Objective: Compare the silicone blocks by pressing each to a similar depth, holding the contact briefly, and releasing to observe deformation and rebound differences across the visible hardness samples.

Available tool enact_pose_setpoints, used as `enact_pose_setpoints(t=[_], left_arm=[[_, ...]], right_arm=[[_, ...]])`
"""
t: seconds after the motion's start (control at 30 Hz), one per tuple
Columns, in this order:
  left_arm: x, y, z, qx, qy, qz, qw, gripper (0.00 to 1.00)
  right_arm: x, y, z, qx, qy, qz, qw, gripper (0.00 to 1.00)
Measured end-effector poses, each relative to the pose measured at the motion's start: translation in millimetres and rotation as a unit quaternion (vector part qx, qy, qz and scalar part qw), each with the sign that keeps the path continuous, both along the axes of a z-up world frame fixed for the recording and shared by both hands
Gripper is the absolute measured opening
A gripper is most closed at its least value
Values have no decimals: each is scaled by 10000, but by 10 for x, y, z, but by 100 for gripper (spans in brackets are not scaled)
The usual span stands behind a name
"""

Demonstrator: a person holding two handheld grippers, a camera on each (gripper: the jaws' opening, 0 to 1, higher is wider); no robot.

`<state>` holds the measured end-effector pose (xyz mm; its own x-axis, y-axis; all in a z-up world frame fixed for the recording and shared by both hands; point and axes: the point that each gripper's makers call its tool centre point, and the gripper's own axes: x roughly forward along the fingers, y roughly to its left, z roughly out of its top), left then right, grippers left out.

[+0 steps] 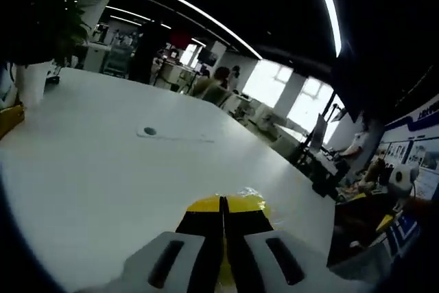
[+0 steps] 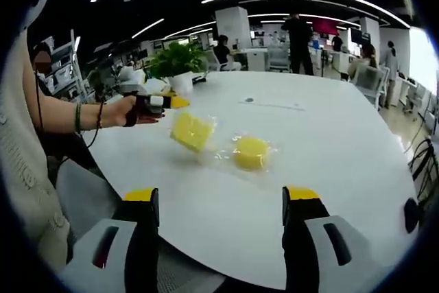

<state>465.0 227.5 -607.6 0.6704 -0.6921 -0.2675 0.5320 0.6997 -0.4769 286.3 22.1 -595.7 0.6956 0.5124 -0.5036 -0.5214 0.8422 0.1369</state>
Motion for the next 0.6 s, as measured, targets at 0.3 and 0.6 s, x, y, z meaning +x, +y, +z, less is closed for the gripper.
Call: enact_pose_setpoints(t=[0.3,0.6], left_arm=[[-100,-112,167,105,-199,-198,9996,0],[-211,-138,475,14,-430,-416,9982,0]], right_arm=[[-77,-41,191,120,-306,-97,9994,69],[-156,49,301,253,-474,-22,9986,70]])
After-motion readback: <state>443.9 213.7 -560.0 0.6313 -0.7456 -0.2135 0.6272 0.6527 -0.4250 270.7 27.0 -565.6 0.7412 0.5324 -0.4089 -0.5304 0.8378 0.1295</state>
